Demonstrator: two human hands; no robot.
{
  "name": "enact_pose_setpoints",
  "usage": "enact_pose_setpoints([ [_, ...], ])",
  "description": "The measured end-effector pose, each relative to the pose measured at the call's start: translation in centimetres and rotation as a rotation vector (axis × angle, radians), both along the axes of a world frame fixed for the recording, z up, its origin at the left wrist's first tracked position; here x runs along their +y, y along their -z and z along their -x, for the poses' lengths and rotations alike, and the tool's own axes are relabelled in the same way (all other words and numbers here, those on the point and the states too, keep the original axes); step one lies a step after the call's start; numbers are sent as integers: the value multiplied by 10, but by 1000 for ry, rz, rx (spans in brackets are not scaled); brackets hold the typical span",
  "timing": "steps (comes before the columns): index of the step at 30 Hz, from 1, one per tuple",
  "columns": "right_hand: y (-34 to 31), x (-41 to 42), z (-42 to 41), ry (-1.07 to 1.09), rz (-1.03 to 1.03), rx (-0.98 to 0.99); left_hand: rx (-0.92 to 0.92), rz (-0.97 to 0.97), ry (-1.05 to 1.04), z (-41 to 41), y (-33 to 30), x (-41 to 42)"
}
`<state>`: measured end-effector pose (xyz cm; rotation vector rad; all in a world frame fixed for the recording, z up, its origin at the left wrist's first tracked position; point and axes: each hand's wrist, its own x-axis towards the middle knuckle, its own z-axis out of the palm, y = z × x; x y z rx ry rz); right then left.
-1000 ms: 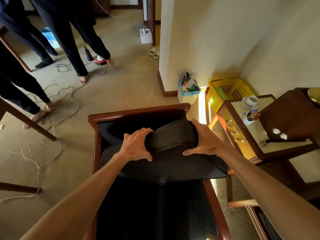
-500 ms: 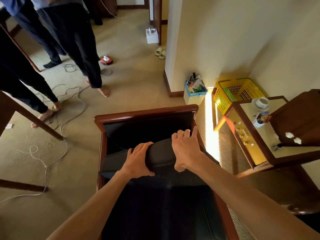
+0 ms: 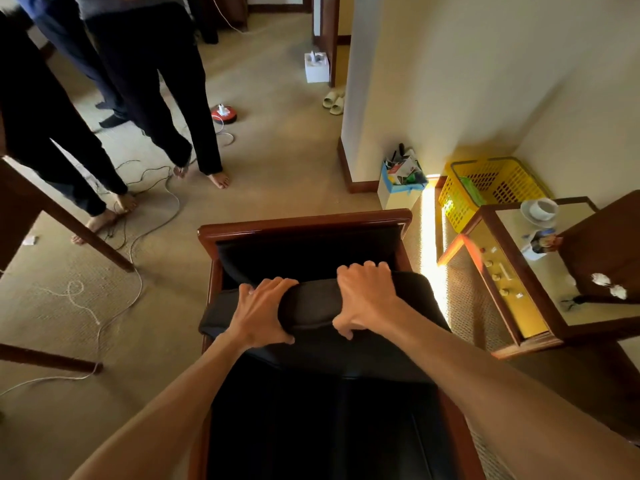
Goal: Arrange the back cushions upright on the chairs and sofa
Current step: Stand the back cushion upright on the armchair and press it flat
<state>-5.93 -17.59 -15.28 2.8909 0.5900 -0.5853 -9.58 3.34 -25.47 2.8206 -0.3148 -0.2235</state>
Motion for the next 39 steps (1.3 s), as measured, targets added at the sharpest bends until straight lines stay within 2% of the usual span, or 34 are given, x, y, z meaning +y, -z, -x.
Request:
enact_pose_setpoints([
  [6, -7, -45, -6, 49, -147, 21, -103, -18, 107, -18, -37, -3],
  [11, 11, -26, 3, -5, -190, 28, -104, -67, 116, -11, -23, 10],
  [16, 35, -20, 4, -61, -237, 14, -69, -167, 91, -5, -19, 21],
  [19, 59, -48, -11, -87, -238, 23, -61, -134, 84, -8, -11, 5],
  [24, 121, -84, -3, 7, -158, 101, 70, -147, 104, -2, 26, -40],
  [28, 154, -87, 12, 42, -191, 9, 51, -94, 79, 3, 51, -30],
  [35, 178, -70, 20, -10, -140, -149, 108, -263, -59, 11, 80, 21],
  [39, 168, -67, -10, -7, -151, -150, 98, -273, -26, -10, 69, 24],
])
